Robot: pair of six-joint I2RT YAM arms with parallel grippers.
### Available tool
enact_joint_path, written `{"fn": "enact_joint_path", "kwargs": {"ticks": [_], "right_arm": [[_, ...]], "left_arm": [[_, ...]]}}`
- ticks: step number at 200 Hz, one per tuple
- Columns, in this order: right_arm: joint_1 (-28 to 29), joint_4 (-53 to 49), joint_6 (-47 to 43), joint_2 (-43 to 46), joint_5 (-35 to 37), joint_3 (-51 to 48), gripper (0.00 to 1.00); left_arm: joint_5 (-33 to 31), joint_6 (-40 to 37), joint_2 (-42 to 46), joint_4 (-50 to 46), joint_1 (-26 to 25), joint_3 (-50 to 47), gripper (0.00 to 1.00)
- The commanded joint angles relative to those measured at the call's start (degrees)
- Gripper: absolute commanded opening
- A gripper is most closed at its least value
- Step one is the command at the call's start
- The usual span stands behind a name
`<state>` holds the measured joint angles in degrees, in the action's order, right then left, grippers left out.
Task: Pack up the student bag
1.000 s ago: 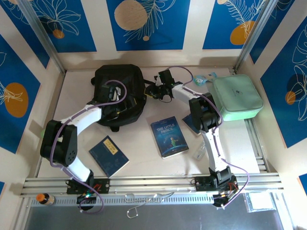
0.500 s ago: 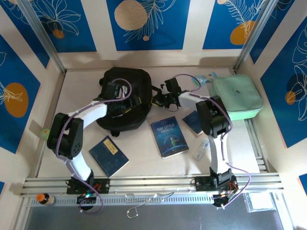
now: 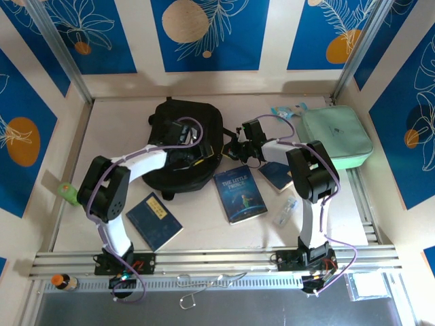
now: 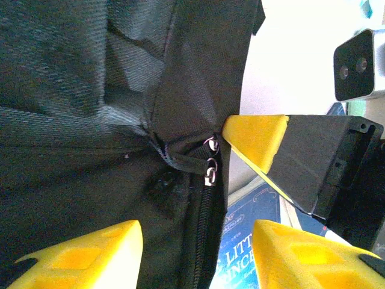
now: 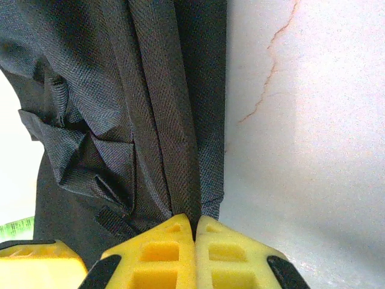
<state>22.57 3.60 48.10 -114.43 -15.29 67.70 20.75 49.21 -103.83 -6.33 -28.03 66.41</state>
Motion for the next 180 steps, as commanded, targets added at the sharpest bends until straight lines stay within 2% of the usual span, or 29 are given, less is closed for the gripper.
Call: {"fn": "enact_joint_path", "kwargs": {"ticks": [1, 25, 38, 70, 140, 159, 180], "right_arm": [[-0.5, -0.1, 1.3, -1.0, -0.3, -1.1, 0.0], [-0.6, 0.0, 1.4, -1.2, -0.4, -1.0, 0.0], [-0.7, -0.2, 1.1, -1.2, -0.5, -1.1, 0.0], [-0.5, -0.3, 0.6, -1.1, 0.1, -1.4, 0.0], [0.2, -0.3, 0.2, -1.3, 0.0, -1.2, 0.0], [0.2, -0.3, 0.2, -1.4, 0.1, -1.2, 0.0], [0.3, -0.4, 0.3, -1.7, -0.1, -0.8, 0.0]], "left_arm": [[-2.6, 1.9, -2.0, 0.7, -0.6, 2.8, 0.46], [-5.7, 3.5, -3.6, -0.8, -0.7, 4.4, 0.39], [-6.9, 4.4, -4.4, -1.5, -0.7, 5.0, 0.39], [-6.5, 6.1, -6.3, -1.1, -0.7, 6.1, 0.39], [-4.2, 6.0, -10.6, -1.5, -0.9, 11.4, 0.33], [-4.6, 5.3, -12.3, -3.5, -1.6, 13.8, 0.32], [-7.3, 2.1, -14.5, -11.0, -2.5, 19.0, 0.32]]}}
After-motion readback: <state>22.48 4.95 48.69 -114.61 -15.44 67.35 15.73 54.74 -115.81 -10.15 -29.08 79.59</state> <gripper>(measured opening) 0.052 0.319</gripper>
